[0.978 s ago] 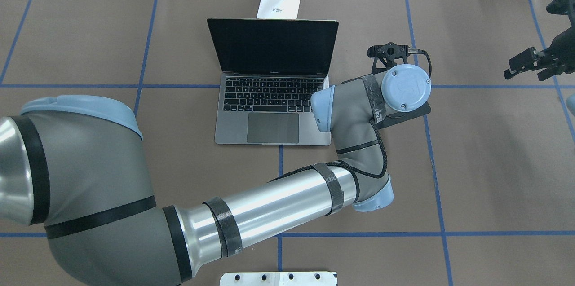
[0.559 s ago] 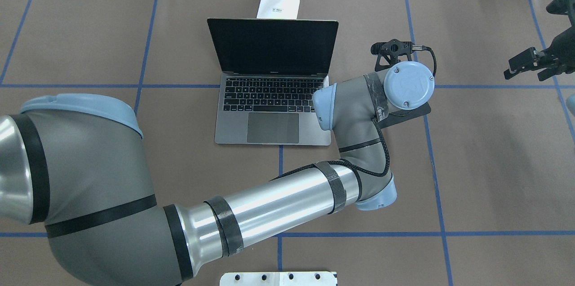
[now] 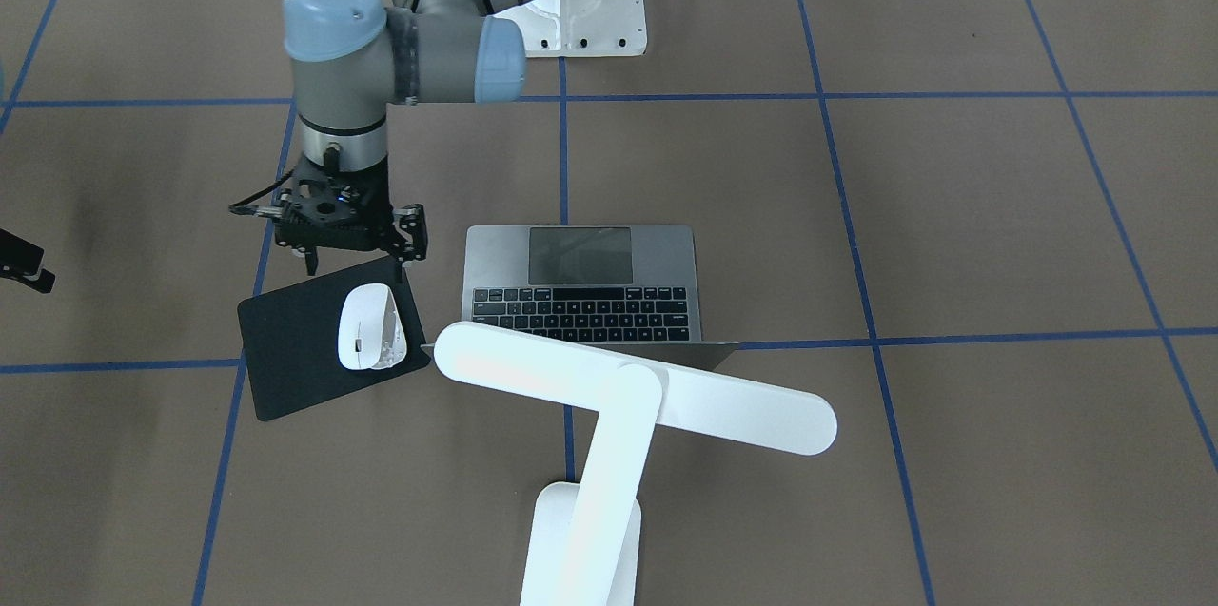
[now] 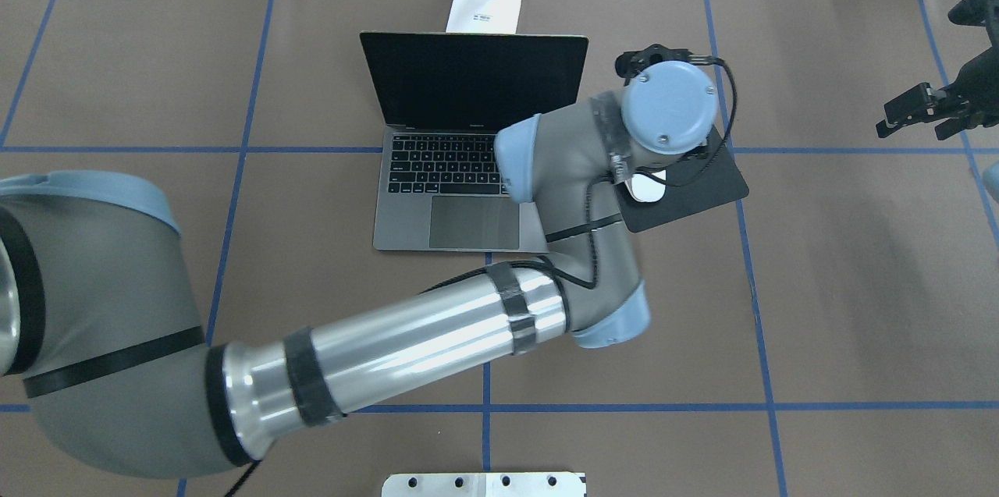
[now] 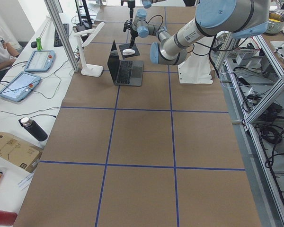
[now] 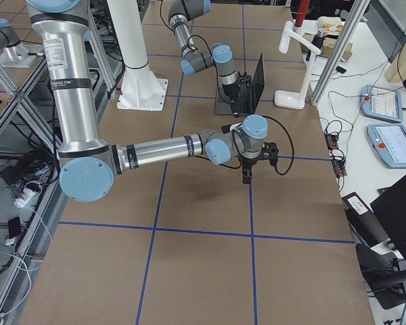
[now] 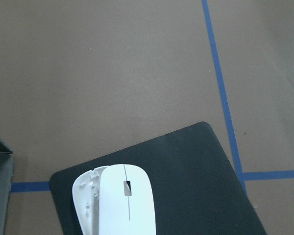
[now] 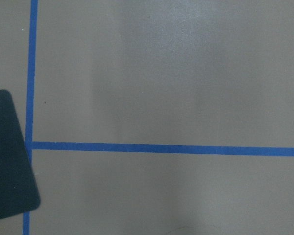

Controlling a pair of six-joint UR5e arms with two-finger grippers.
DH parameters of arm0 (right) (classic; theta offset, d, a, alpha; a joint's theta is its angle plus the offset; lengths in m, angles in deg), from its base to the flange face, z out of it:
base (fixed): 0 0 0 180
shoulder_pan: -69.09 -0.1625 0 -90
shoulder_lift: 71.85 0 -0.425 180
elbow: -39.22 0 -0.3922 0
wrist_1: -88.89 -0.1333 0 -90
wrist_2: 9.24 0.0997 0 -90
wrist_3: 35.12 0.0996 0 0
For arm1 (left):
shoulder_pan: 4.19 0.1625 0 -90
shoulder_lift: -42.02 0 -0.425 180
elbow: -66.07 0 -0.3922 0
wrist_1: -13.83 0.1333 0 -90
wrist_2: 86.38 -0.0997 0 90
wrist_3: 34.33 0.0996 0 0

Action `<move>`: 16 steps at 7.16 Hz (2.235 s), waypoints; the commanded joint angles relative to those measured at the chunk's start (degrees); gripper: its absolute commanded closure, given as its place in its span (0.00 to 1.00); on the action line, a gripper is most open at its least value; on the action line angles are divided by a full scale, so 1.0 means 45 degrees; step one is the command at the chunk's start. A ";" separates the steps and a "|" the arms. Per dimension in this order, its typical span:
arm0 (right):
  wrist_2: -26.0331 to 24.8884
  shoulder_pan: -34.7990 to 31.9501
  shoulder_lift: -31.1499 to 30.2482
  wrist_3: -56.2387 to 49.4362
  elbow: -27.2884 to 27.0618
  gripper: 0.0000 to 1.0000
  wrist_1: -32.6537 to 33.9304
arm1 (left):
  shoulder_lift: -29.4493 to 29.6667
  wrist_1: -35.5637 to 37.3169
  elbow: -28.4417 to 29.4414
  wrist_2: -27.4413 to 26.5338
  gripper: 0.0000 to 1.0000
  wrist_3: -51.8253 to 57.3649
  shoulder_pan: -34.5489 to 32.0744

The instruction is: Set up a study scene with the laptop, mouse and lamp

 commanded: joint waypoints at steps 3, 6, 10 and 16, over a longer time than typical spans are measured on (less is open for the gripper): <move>-0.0204 0.0006 0.0362 0.0057 0.0273 0.01 -0.0026 | -0.7720 0.1096 -0.7323 0.5374 0.01 0.4555 -0.3491; -0.0805 -0.0013 0.0422 0.0097 0.0118 0.01 -0.0026 | -1.1774 0.0960 -0.9250 0.7225 0.01 0.7069 -0.6151; -0.0985 -0.0091 -0.0180 0.0078 -0.0562 0.01 -0.0026 | -1.3855 0.1116 -0.7546 0.8301 0.01 1.2373 -0.9729; -0.0966 -0.0091 -0.1569 -0.0078 -0.1504 0.01 -0.0026 | -1.4204 0.1331 -0.7241 0.8768 0.01 1.2736 -1.0532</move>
